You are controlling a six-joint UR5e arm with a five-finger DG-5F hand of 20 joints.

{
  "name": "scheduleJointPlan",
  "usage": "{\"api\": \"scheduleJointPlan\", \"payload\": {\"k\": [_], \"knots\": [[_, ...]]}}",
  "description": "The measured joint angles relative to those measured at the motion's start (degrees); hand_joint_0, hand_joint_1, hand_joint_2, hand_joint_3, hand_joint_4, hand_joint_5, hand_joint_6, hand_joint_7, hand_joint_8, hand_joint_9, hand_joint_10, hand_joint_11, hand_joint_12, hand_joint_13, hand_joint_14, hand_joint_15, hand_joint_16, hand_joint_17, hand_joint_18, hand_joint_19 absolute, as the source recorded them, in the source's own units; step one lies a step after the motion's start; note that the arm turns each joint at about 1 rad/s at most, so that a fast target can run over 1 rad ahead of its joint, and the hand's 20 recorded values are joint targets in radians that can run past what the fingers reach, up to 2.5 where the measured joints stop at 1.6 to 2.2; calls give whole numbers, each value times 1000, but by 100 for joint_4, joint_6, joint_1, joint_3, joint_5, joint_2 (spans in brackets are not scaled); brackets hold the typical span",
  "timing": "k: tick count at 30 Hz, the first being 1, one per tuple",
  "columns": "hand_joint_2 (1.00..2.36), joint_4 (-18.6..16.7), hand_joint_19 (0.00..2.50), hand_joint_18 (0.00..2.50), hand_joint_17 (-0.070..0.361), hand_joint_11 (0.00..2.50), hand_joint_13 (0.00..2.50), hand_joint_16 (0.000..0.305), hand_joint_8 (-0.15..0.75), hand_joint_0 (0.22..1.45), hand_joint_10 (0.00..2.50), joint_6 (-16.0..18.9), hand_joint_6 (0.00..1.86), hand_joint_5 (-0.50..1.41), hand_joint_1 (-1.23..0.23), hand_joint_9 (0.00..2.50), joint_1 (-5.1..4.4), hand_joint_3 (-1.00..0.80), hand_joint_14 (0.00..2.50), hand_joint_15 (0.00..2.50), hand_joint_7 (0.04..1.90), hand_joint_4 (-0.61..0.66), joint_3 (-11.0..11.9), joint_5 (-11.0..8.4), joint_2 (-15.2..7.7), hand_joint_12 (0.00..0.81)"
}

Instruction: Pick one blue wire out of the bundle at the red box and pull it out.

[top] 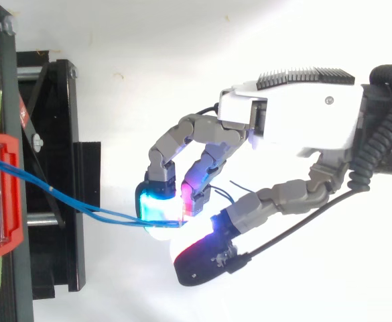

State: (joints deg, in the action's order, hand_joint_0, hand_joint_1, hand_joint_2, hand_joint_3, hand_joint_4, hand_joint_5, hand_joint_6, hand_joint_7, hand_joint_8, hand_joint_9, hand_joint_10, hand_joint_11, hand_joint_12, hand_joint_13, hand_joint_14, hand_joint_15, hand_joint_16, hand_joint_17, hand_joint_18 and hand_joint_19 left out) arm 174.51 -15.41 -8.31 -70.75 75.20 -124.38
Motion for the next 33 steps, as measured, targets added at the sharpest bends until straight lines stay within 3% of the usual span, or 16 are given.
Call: {"api": "scheduleJointPlan", "payload": {"k": [13,18,19,23,26,28,33], "knots": [[1013,30,522,873,107,624,989,48,349,622,11,3,939,-145,-753,1091,6,-300,19,559,946,109,-1,-3,1,398],[1012,30,501,894,106,620,996,47,345,682,13,3,942,-146,-852,1079,10,-342,19,555,965,54,-1,-1,8,396],[1005,31,492,898,105,636,995,47,335,705,11,3,948,-150,-885,1061,10,-425,19,558,924,47,-1,-2,11,397],[1000,31,479,900,105,636,986,47,329,688,11,3,951,-159,-936,1031,12,-500,19,554,889,102,-1,-4,17,395],[1000,31,497,876,106,624,977,47,320,619,14,3,948,-161,-904,1015,13,-500,21,558,878,125,-1,-5,17,395],[1000,31,517,866,112,617,975,50,330,550,12,3,944,-159,-785,1038,14,-500,21,567,875,139,-1,-5,18,406],[1000,31,541,830,113,616,973,50,338,556,12,3,934,-154,-554,1071,14,-500,20,568,914,137,-1,-5,22,406]]}}
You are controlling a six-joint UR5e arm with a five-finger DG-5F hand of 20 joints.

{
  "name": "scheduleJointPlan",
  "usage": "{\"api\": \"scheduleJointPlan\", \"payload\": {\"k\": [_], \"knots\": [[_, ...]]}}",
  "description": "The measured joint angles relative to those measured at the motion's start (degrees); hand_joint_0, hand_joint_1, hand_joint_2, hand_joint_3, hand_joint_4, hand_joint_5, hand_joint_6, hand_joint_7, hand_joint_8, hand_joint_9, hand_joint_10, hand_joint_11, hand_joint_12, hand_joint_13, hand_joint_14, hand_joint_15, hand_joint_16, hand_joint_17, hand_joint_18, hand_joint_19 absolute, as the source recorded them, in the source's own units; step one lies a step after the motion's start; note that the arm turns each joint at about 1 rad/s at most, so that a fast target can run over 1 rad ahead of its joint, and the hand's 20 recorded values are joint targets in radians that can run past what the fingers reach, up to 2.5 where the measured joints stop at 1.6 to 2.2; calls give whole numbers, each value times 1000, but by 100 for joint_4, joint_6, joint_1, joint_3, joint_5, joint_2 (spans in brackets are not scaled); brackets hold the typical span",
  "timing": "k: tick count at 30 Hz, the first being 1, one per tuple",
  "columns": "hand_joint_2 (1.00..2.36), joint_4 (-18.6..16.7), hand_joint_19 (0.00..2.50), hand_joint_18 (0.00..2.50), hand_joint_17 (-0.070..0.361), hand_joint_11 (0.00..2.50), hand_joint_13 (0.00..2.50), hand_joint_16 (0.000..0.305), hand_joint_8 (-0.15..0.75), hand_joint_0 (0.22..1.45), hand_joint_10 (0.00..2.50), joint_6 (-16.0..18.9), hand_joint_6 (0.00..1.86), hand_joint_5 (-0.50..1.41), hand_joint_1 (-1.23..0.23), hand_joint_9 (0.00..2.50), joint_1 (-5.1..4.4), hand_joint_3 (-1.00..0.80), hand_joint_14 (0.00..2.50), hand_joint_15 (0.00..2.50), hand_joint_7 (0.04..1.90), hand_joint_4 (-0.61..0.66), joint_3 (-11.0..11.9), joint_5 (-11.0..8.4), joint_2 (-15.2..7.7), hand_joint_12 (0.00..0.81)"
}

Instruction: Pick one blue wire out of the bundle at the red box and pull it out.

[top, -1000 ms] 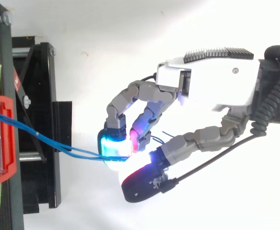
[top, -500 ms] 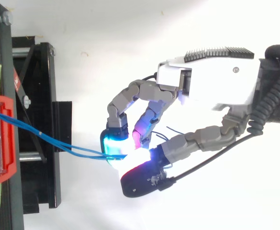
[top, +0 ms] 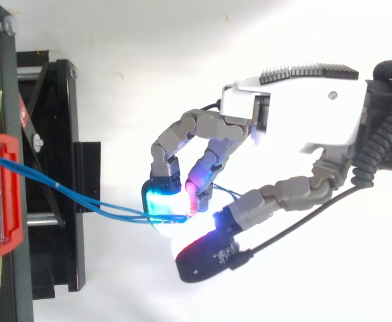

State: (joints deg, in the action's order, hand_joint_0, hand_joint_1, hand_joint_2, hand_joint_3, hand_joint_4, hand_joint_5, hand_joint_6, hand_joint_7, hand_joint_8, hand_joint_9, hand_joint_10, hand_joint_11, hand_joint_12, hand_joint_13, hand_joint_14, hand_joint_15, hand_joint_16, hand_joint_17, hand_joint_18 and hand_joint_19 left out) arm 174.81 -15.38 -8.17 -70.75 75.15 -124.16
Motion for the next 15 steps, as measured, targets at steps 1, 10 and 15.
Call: {"api": "scheduleJointPlan", "payload": {"k": [1,10,15], "knots": [[1000,0,546,825,112,611,971,50,341,562,10,0,934,-153,-531,1081,0,-500,20,572,915,133,0,0,-1,404],[1012,0,540,852,110,625,992,49,353,601,11,0,939,-146,-705,1096,0,-295,19,584,948,133,0,1,-1,405],[1016,0,529,881,106,643,1006,47,350,639,14,0,943,-146,-793,1089,0,-246,20,584,977,91,1,1,-2,400]]}}
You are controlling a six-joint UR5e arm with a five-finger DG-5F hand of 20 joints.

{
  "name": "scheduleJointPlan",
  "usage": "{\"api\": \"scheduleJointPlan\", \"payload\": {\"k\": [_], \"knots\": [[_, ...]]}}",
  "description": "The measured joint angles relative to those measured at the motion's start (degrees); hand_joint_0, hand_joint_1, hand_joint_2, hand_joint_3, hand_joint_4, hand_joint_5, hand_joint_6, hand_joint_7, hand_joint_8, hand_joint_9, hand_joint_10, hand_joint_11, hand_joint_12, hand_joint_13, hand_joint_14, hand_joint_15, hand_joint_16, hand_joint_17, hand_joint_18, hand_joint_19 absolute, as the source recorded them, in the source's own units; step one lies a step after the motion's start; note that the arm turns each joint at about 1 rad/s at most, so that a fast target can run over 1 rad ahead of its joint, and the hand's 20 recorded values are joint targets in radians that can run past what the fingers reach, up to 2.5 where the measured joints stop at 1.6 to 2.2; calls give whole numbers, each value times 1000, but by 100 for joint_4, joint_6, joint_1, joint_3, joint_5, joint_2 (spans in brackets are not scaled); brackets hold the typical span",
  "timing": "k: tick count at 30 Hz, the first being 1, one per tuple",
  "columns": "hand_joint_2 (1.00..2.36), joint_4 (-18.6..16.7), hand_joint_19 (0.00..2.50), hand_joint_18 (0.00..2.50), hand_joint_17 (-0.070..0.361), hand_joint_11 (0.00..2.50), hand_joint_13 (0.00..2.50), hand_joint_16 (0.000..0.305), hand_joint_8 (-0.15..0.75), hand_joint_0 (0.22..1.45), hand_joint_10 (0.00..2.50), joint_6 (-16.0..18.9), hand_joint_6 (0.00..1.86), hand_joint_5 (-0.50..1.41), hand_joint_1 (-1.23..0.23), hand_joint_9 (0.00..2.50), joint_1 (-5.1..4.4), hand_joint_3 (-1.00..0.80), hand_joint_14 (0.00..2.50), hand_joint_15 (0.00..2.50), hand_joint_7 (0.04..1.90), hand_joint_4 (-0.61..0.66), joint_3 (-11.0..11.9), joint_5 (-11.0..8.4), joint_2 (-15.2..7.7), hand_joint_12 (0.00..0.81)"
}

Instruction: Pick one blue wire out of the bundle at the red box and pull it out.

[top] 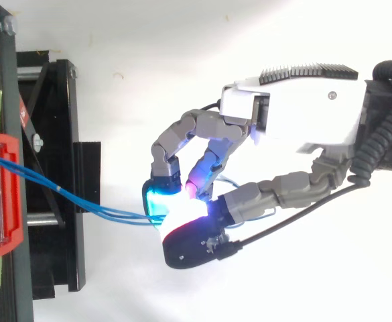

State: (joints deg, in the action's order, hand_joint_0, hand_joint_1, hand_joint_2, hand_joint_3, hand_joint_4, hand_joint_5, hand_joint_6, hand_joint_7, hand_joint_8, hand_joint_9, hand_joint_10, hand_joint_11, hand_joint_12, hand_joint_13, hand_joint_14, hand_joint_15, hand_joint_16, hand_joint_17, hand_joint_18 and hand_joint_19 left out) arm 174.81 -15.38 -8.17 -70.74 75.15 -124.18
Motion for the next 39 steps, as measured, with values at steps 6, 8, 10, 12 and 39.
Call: {"api": "scheduleJointPlan", "payload": {"k": [6,8,10,12,39], "knots": [[1015,29,521,899,105,650,1005,47,344,675,13,0,952,-152,-841,1071,0,-273,20,582,968,48,0,2,0,397],[1015,50,514,902,105,659,1006,47,346,691,14,1,956,-155,-851,1070,0,-288,20,579,959,29,0,5,0,397],[1013,62,509,912,104,657,1008,46,343,712,13,9,959,-161,-856,1062,0,-319,19,577,964,0,0,7,2,394],[1013,67,502,916,104,661,1011,46,343,731,11,26,964,-165,-856,1062,0,-337,19,569,968,-38,0,10,4,394],[1013,325,502,915,98,640,981,44,246,764,11,428,962,-223,-876,999,7,-344,18,562,867,-235,4,212,90,368]]}}
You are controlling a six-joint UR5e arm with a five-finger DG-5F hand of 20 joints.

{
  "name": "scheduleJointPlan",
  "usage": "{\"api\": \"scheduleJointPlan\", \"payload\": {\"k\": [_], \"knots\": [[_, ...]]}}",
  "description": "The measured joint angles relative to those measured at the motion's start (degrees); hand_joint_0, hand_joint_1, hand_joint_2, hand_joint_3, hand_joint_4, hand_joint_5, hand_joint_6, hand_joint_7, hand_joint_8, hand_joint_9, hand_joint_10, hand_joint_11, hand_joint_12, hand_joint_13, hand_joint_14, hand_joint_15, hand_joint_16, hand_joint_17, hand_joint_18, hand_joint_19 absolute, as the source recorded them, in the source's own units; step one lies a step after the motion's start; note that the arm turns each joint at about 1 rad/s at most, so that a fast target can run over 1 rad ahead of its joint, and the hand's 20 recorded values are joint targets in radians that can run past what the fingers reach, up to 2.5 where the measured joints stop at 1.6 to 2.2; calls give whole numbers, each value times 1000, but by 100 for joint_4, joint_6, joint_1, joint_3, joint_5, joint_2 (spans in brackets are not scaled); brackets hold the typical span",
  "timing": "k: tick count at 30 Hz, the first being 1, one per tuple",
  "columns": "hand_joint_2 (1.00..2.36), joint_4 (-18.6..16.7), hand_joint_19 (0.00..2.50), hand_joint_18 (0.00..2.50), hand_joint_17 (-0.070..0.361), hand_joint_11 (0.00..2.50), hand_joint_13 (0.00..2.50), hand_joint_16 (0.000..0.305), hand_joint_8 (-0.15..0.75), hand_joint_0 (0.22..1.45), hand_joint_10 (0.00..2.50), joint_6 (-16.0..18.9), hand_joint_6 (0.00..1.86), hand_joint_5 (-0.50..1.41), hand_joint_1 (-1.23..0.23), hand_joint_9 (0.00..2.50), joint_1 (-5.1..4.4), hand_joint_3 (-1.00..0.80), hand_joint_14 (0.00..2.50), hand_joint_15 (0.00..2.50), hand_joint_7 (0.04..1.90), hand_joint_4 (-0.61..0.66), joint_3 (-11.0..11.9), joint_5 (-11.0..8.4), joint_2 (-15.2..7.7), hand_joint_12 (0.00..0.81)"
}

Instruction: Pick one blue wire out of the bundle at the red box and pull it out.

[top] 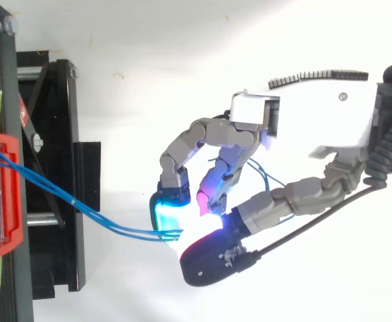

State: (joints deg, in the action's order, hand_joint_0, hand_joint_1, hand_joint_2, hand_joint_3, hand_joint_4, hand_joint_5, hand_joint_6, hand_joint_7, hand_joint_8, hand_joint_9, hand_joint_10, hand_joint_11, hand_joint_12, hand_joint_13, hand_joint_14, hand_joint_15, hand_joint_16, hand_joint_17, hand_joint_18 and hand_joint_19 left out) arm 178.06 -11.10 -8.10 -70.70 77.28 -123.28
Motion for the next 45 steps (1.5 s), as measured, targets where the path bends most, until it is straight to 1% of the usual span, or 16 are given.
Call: {"api": "scheduleJointPlan", "payload": {"k": [3,5,6,11,14,17,21,27,30,31,33,35,37,38,40,45], "knots": [[1010,24,503,914,97,610,983,43,227,698,12,89,949,-202,-886,999,7,-379,19,568,888,-269,1,62,1,364],[1009,43,504,907,97,584,991,43,214,681,11,146,943,-192,-867,1013,8,-385,19,570,903,-281,1,103,2,361],[1010,49,515,905,97,574,992,43,219,676,9,166,939,-189,-862,1017,9,-373,20,568,941,-294,2,115,3,363],[1017,64,515,905,97,564,1010,43,220,698,11,234,938,-184,-843,1034,10,-278,18,566,1121,-344,3,151,24,368],[1018,76,520,905,98,565,1005,44,237,752,11,245,956,-207,-848,1029,14,-253,18,563,1150,-342,3,154,41,373],[1019,135,533,901,96,565,1002,43,230,781,11,248,959,-214,-848,1013,23,-258,19,560,1116,-340,3,156,72,372],[1013,258,528,898,95,563,999,42,221,810,9,249,952,-219,-843,1005,38,-350,18,556,1090,-350,3,162,120,371],[1008,374,527,888,92,563,992,41,200,846,11,249,949,-224,-834,989,65,-416,19,560,955,-328,4,177,151,362],[1005,385,507,902,91,566,991,41,189,845,8,249,947,-227,-844,958,74,-438,19,556,852,-288,3,194,153,360],[1003,385,478,922,92,561,990,41,192,824,7,249,949,-227,-875,952,76,-460,17,547,792,-249,2,201,153,362],[1002,390,464,928,95,550,992,42,198,797,9,249,944,-227,-886,945,78,-471,17,543,795,-230,3,210,154,365],[1000,393,451,917,99,565,979,44,212,723,7,249,940,-225,-902,943,79,-500,18,546,798,-188,3,212,153,367],[1000,394,476,873,102,566,964,46,237,629,8,249,932,-211,-855,967,79,-500,19,564,810,-122,3,211,154,378],[1000,395,475,866,103,571,964,46,238,618,10,249,930,-208,-845,971,80,-500,18,568,816,-114,2,211,154,379],[1000,395,492,853,110,572,962,49,263,563,8,249,924,-196,-784,988,82,-500,18,560,834,-58,1,210,154,397],[1000,396,508,836,117,571,958,52,290,536,11,249,922,-185,-705,1003,81,-500,17,567,855,-3,2,209,155,411]]}}
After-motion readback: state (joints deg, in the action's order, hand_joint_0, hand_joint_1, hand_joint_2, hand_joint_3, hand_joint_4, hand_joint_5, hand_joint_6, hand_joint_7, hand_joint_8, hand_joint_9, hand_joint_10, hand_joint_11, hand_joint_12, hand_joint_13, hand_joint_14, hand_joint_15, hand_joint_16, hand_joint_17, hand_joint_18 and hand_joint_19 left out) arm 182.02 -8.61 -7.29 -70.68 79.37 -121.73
